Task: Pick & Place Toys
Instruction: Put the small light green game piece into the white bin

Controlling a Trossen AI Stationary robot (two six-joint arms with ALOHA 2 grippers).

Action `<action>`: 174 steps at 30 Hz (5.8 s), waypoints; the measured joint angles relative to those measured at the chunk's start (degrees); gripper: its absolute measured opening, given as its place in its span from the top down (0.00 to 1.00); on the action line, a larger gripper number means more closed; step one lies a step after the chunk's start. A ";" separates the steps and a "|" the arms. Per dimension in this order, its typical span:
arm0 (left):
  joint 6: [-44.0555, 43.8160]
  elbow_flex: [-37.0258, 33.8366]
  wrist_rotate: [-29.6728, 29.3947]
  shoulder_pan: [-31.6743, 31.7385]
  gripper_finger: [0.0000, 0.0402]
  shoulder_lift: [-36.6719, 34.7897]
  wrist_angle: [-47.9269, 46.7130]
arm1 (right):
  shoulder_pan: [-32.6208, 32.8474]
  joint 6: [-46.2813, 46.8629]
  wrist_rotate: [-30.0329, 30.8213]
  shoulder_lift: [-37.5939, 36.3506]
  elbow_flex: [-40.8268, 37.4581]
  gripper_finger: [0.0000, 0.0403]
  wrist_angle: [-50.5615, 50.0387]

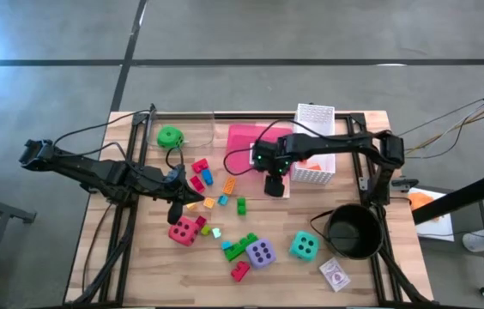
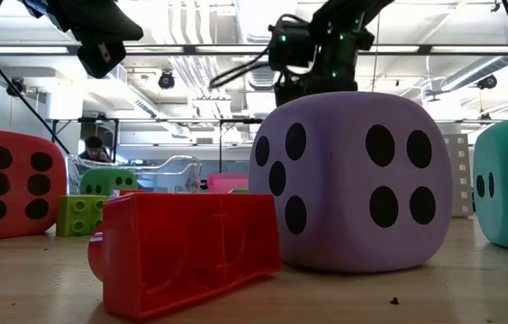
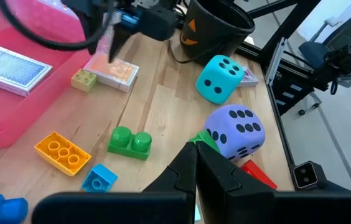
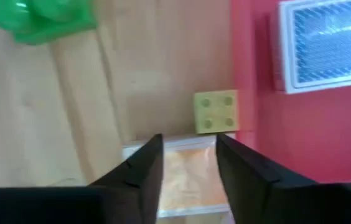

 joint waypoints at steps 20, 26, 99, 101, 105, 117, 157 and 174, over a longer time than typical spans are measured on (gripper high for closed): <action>0.00 0.00 0.00 0.00 0.98 0.00 0.02 | -4.47 -2.39 7.98 1.24 -1.77 0.97 3.12; -0.17 0.00 0.00 0.00 0.98 0.00 0.02 | -4.57 -1.11 8.11 1.24 -1.79 0.97 3.73; -1.05 0.00 0.02 -0.02 0.98 -0.02 -0.46 | 7.29 -1.47 2.06 2.92 -2.52 0.39 10.44; -1.05 0.00 0.02 -0.02 0.98 -0.02 -0.45 | 7.58 -1.73 4.89 2.24 -2.51 0.39 10.38; -1.05 0.00 0.03 -0.01 0.98 -0.02 -0.46 | 7.57 -3.04 6.71 2.24 -2.54 0.39 10.48; -1.49 0.00 0.04 -0.02 0.98 -0.02 -0.50 | 7.65 -7.33 11.93 3.34 -3.06 0.39 10.79; -1.49 0.00 0.02 0.00 0.98 0.00 -0.67 | 8.40 -9.81 8.85 5.43 -2.07 0.69 8.91; -1.44 0.00 0.02 -0.01 0.98 0.00 -0.68 | 7.52 -0.01 12.85 -14.66 -0.48 0.69 5.20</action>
